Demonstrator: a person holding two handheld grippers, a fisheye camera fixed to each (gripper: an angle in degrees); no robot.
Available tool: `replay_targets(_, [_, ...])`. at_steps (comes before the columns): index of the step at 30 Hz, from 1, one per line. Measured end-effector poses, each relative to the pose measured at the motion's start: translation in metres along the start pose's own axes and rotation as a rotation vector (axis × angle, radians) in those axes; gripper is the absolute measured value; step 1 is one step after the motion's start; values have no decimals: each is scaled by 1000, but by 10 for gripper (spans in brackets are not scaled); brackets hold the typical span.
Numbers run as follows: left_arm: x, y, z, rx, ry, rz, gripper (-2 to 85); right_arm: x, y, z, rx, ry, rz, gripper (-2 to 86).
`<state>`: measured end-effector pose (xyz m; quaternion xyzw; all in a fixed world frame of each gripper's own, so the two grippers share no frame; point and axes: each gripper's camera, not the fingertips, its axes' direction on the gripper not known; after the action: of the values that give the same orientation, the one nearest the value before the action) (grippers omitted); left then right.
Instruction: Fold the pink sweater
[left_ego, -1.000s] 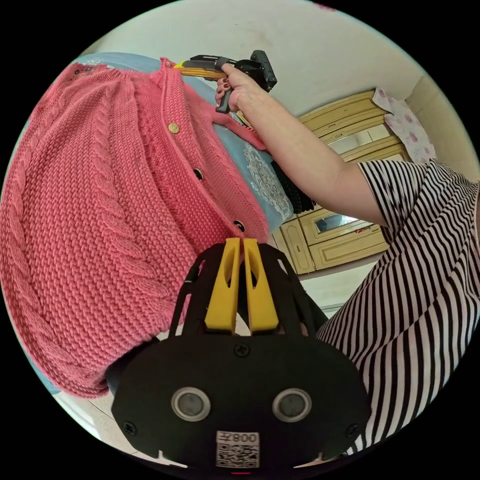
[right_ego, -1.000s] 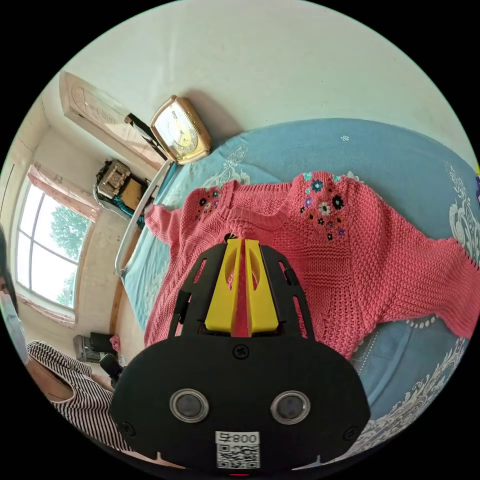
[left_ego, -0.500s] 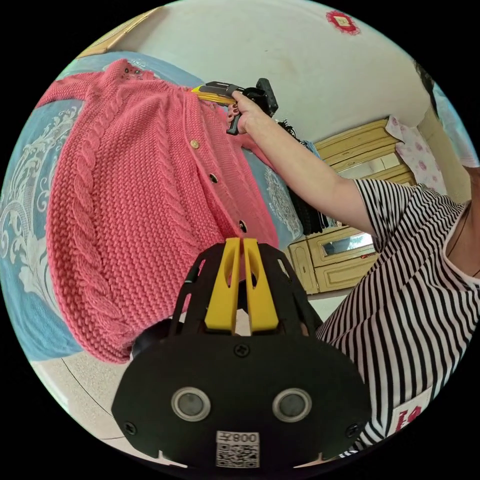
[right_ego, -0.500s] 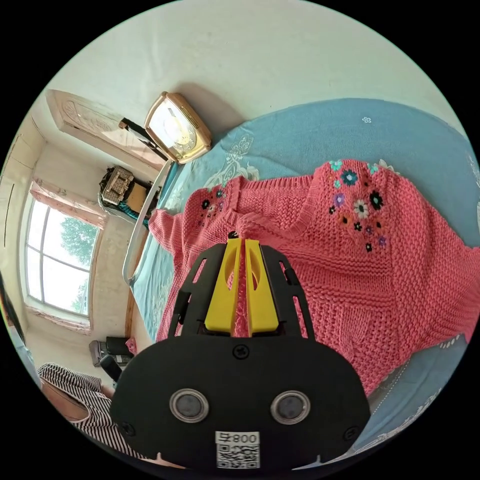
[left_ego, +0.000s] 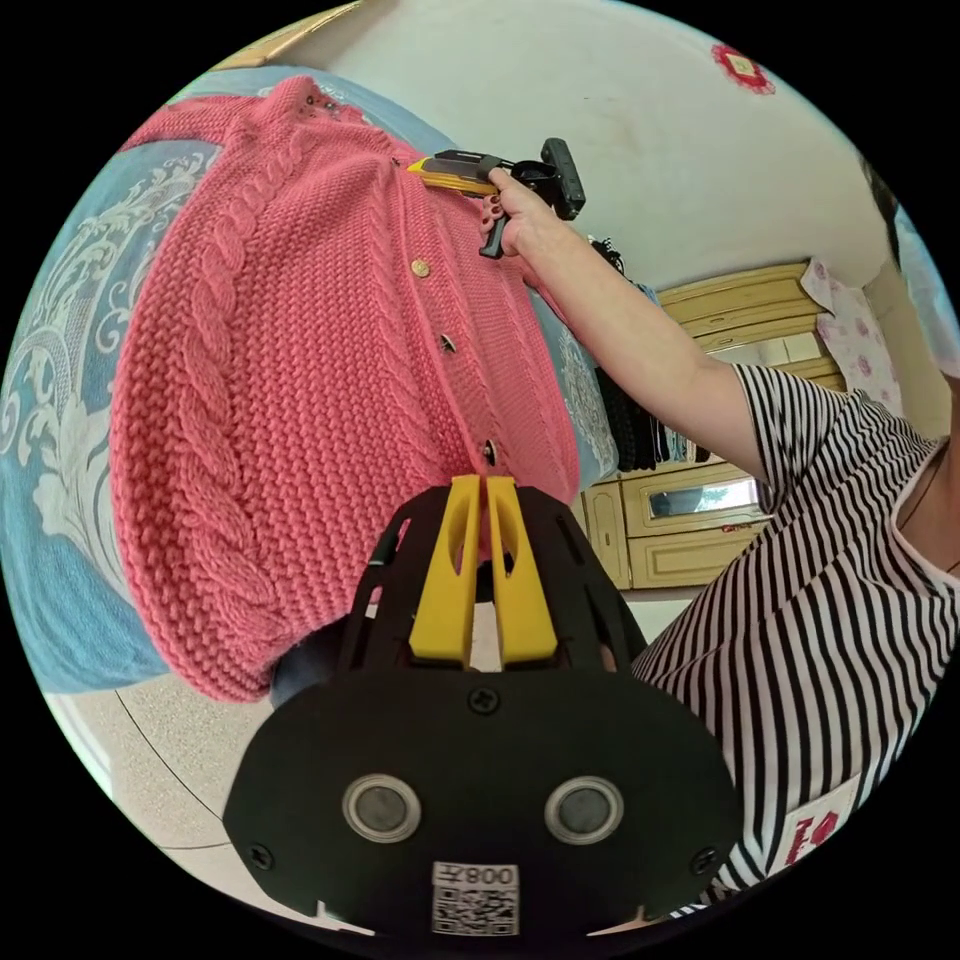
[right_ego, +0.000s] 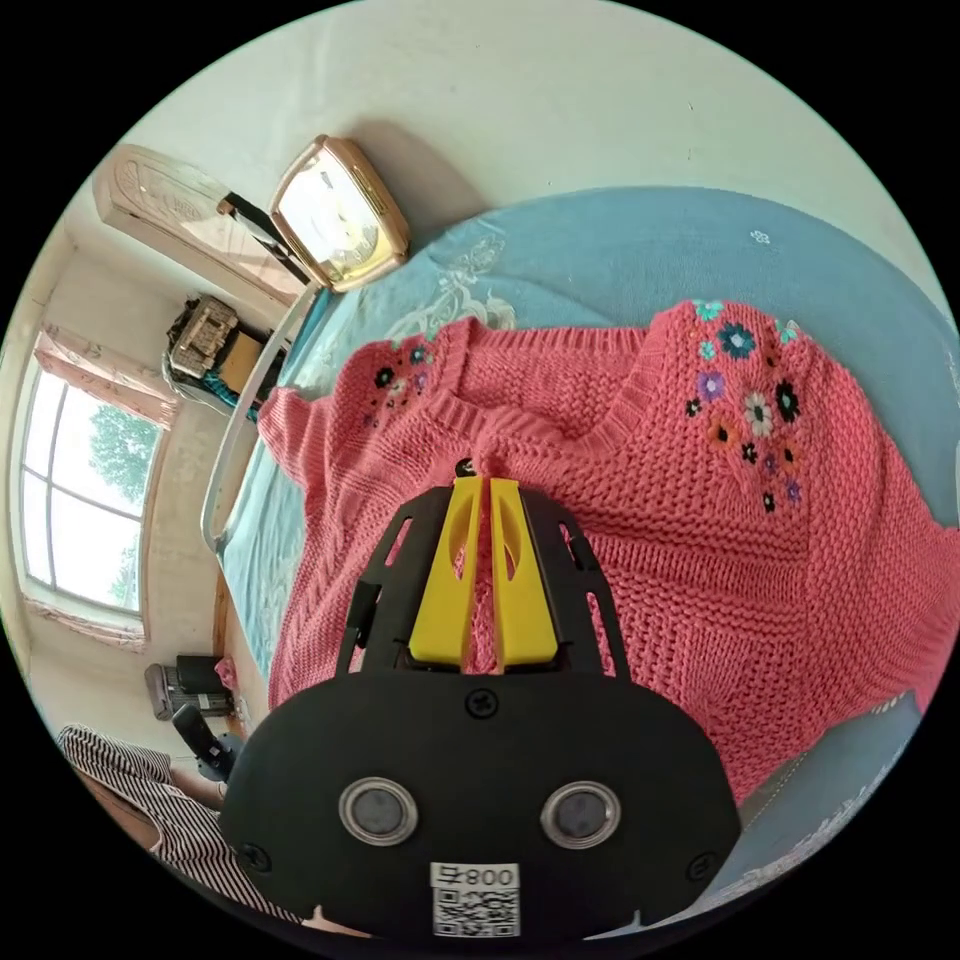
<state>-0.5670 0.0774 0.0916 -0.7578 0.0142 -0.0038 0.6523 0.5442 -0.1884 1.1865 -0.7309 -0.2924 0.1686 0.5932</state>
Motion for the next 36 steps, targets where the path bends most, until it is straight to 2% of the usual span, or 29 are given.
replay_targets(9, [-7, -12, 1, -30, -15, -41, 12, 8, 32, -11, 38, -49, -16, 48])
replay_targets(11, [-14, -14, 0, -29, 33, -68, 14, -1, 58, -21, 36, -66, -68, 47])
replay_targets(16, [-20, -15, -2, -19, 68, -102, 15, -51, 188, -16, -142, -71, -227, 42])
replay_targets(19, [-19, -18, -1, -35, 60, -104, 16, -74, 259, -7, -233, 2, -261, 43])
replay_targets(23, [-16, -20, 3, -60, 64, -121, 17, -92, 310, -6, -257, 42, -278, 49])
replay_targets(25, [-12, -20, 5, -75, 49, -116, 17, -107, 332, 5, -301, 95, -356, 54])
replay_targets(27, [-8, -20, 8, -87, 0, -108, 17, -116, 344, 16, -321, 195, -418, 59])
replay_targets(31, [-5, -22, 13, -80, -3, -141, 18, -121, 355, 37, -338, 275, -488, 66])
replay_targets(36, [8, -26, 13, -15, 115, -112, 25, -106, 356, 55, -379, 250, -476, 6])
